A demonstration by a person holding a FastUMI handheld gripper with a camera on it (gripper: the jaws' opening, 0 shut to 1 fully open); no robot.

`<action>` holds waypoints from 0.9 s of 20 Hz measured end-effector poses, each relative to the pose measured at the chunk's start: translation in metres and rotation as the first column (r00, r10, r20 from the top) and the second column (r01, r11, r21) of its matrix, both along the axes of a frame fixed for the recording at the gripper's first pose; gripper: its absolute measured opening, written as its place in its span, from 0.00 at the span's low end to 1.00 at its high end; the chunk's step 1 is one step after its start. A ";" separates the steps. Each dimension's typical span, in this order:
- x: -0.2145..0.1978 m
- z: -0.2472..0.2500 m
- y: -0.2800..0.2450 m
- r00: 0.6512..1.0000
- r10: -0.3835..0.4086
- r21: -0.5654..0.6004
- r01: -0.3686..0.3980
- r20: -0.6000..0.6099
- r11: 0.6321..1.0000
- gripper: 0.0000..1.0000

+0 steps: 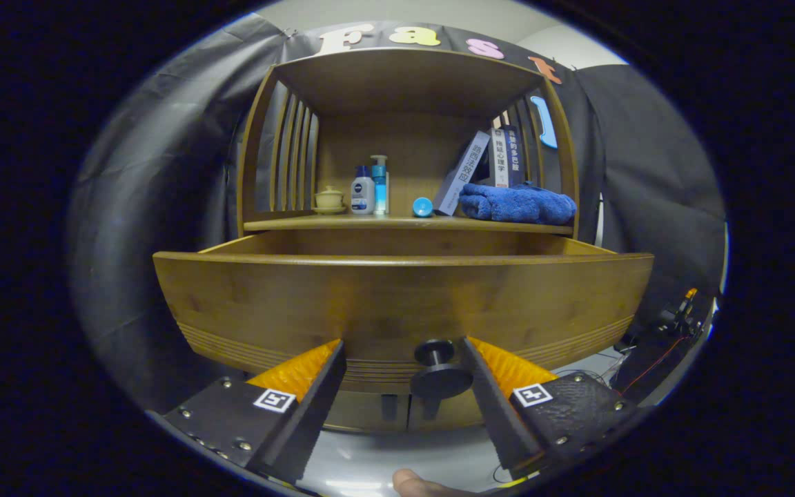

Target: Pull open the drawer, take out the items inside it, and place them on the countertop above the cabinet.

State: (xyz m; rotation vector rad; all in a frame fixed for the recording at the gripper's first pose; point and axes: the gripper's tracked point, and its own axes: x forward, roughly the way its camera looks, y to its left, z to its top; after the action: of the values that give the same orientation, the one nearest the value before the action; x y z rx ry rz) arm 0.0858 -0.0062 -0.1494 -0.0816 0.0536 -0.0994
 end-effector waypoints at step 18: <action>0.083 0.016 0.002 1.000 -0.015 -0.017 0.015 -0.011 1.000 0.99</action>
State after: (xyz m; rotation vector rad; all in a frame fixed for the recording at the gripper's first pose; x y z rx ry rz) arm 0.1686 -0.0042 -0.1332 -0.0992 0.0645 -0.1144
